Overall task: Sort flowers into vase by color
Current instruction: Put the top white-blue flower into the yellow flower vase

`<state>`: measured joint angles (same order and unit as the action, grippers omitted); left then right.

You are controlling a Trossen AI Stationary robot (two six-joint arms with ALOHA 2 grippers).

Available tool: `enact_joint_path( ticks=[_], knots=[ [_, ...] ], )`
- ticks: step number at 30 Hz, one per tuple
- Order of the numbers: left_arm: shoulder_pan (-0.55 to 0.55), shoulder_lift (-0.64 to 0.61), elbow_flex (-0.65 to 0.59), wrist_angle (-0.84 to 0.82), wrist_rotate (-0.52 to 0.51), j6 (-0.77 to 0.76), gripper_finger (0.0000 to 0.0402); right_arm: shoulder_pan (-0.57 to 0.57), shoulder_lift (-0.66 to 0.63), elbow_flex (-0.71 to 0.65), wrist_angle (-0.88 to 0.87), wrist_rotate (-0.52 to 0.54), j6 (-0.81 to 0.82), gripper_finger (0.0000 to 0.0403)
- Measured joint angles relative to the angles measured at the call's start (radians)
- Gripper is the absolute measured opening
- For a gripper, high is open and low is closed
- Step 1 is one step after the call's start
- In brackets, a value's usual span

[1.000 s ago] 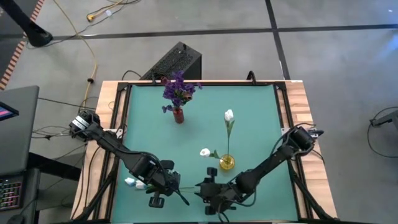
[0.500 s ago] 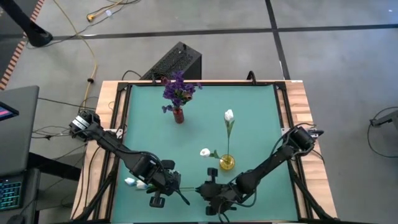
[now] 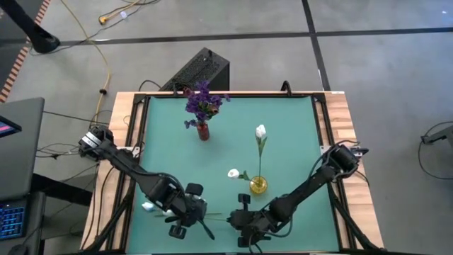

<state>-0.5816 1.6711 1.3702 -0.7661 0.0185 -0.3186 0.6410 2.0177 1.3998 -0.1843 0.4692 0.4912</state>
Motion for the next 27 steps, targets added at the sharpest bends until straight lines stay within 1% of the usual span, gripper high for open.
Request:
enact_joint_path(
  ticks=[3,4,5,8,11,14,18,21,24,27],
  knots=[
    [0.001,-0.019,0.025,-0.005,-0.012,0.036,0.0173,0.012,-0.002,0.000,-0.026,0.000,0.021,0.0026],
    [0.001,-0.036,0.027,-0.001,-0.031,0.051,0.0186,0.018,-0.004,0.000,-0.025,-0.001,0.021,0.0026],
    [-0.004,-0.059,0.028,0.000,-0.066,0.067,0.0196,0.028,-0.008,-0.001,-0.026,0.000,0.019,0.0026],
    [-0.034,-0.135,0.013,0.011,-0.249,0.110,0.0214,0.062,-0.033,-0.001,-0.017,0.002,-0.013,0.0026],
    [-0.062,-0.232,-0.063,0.096,-0.396,0.135,0.0217,0.099,-0.064,-0.001,-0.012,0.004,-0.056,0.0026],
    [-0.077,-0.335,-0.204,0.277,-0.468,0.148,0.0215,0.131,-0.090,-0.001,0.021,0.005,-0.131,0.0026],
    [-0.072,-0.433,-0.438,0.618,-0.475,0.182,0.0213,0.161,-0.120,-0.001,0.158,0.005,-0.287,0.0026],
    [-0.063,-0.461,-0.585,0.880,-0.468,0.230,0.0213,0.166,-0.134,-0.001,0.295,0.004,-0.402,0.0026],
    [-0.062,-0.458,-0.686,1.127,-0.422,0.307,0.0213,0.155,-0.136,-0.001,0.420,0.004,-0.487,0.0026],
    [-0.067,-0.430,-0.743,1.335,-0.349,0.376,0.0213,0.130,-0.134,-0.001,0.505,0.008,-0.516,0.0027]
  ],
)
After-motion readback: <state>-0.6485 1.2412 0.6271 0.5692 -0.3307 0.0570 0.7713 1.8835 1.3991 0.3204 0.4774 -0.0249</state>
